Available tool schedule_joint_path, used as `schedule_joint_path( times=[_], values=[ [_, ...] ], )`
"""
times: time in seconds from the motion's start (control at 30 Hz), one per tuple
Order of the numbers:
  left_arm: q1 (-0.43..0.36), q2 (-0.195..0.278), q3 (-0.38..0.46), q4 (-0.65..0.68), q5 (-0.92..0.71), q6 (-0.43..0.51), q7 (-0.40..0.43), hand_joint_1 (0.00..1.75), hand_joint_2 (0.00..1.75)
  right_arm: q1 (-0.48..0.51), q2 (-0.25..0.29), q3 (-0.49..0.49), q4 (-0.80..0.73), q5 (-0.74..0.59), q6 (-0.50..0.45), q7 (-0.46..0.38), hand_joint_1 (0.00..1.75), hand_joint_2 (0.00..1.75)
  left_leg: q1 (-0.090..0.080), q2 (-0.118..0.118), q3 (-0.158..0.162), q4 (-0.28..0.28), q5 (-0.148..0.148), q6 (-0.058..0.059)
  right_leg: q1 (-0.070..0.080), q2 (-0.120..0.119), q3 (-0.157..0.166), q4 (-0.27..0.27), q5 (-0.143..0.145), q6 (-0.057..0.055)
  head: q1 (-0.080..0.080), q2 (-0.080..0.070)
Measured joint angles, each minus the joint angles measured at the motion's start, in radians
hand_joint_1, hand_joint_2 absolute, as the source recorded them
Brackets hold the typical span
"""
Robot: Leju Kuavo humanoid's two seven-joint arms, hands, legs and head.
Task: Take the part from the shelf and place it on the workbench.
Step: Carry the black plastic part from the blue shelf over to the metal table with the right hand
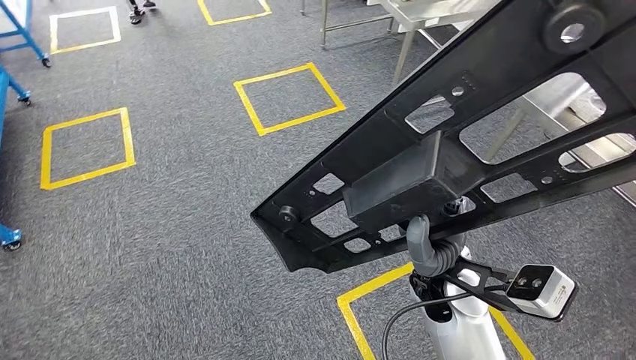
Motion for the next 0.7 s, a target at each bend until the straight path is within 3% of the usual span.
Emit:
schedule_joint_path(
  times=[0.03,0.1,0.17,0.23,0.3,0.33,0.37,0.4,0.47,0.53,0.6,0.63,0.7],
  values=[
    [0.000,0.000,0.001,0.000,0.002,0.001,-0.002,0.00,1.75,0.002,0.000,0.000,-0.001,0.000,0.001,0.000,1.75,1.75,-0.001,0.009,0.003,0.000,-0.003,-0.005,0.005,-0.007,0.009,-0.020,0.001,-0.005,0.000,0.000],
    [-0.001,0.000,0.002,0.000,0.004,0.004,-0.005,0.00,1.75,0.008,0.000,0.001,-0.005,0.001,0.002,0.000,1.75,1.75,-0.002,0.027,0.009,-0.002,-0.009,-0.016,0.007,0.015,0.009,-0.025,0.001,-0.014,0.000,0.000],
    [-0.002,0.002,0.003,0.000,0.005,0.004,-0.010,0.00,1.75,0.015,0.000,0.000,-0.009,0.001,0.006,0.000,1.75,1.75,0.001,-0.001,0.005,0.022,-0.029,-0.025,0.001,0.037,0.017,-0.036,0.006,-0.024,0.000,0.000],
    [-0.001,0.003,0.003,0.000,0.004,-0.001,-0.015,0.00,1.75,0.019,0.000,-0.001,-0.012,0.001,0.012,0.000,1.75,1.75,0.005,-0.058,-0.043,0.127,-0.086,-0.032,-0.004,0.059,0.023,-0.043,0.009,-0.032,0.000,0.000],
    [0.004,0.004,0.004,0.000,0.001,-0.007,-0.016,0.00,1.75,0.025,0.000,-0.001,-0.012,0.001,0.015,0.000,1.75,1.75,0.005,-0.079,-0.114,0.264,-0.138,-0.036,-0.004,0.085,0.023,-0.041,0.008,-0.035,0.000,0.000],
    [0.006,0.005,0.004,0.000,0.000,-0.009,-0.016,0.00,1.75,0.028,0.000,-0.001,-0.012,0.001,0.016,0.000,1.75,1.75,0.006,-0.080,-0.135,0.295,-0.137,-0.038,-0.005,0.100,0.023,-0.039,0.007,-0.035,0.000,0.000],
    [0.007,0.006,0.004,0.000,-0.002,-0.011,-0.016,0.00,1.75,0.031,0.000,-0.001,-0.012,0.001,0.016,0.000,1.75,1.75,0.007,-0.081,-0.137,0.286,-0.116,-0.038,-0.005,0.115,0.023,-0.037,0.006,-0.034,0.000,0.000],
    [0.007,0.007,0.004,0.000,-0.004,-0.012,-0.016,0.00,1.75,0.033,0.000,-0.001,-0.012,0.001,0.016,0.000,1.75,1.75,0.008,-0.087,-0.119,0.236,-0.078,-0.039,-0.007,0.130,0.024,-0.033,0.004,-0.031,0.000,0.000],
    [0.006,0.008,0.004,0.000,-0.006,-0.013,-0.016,0.00,1.75,0.035,0.000,-0.002,-0.013,0.001,0.016,0.000,1.75,1.75,0.016,-0.131,-0.063,0.097,-0.008,-0.040,-0.008,0.156,0.022,-0.022,-0.002,-0.023,0.000,0.000],
    [0.006,0.009,0.004,0.000,-0.007,-0.013,-0.016,0.00,1.75,0.036,0.000,-0.003,-0.013,0.001,0.017,0.000,1.75,1.75,0.021,-0.168,-0.034,0.028,0.012,-0.034,-0.008,0.180,0.011,-0.013,-0.003,-0.011,0.000,0.000],
    [0.004,0.008,0.004,0.000,-0.007,-0.012,-0.016,0.00,1.75,0.038,0.000,-0.005,-0.013,0.001,0.018,0.000,1.75,1.75,0.018,-0.156,-0.032,0.024,0.011,-0.020,-0.011,0.203,0.003,-0.014,0.002,0.003,0.000,0.000],
    [0.003,0.008,0.004,0.000,-0.007,-0.012,-0.016,0.00,1.75,0.039,0.000,-0.008,-0.013,0.001,0.019,0.000,1.75,1.75,0.018,-0.144,-0.031,0.020,0.014,-0.012,-0.012,0.201,0.001,-0.013,0.002,0.008,0.000,0.000],
    [0.000,0.008,0.004,0.000,-0.006,-0.011,-0.018,0.00,1.75,0.037,0.000,-0.013,-0.013,0.001,0.019,0.000,1.75,1.75,0.018,-0.118,-0.027,0.010,0.019,0.002,-0.010,0.152,-0.022,0.033,-0.027,0.017,0.000,0.000]
  ],
)
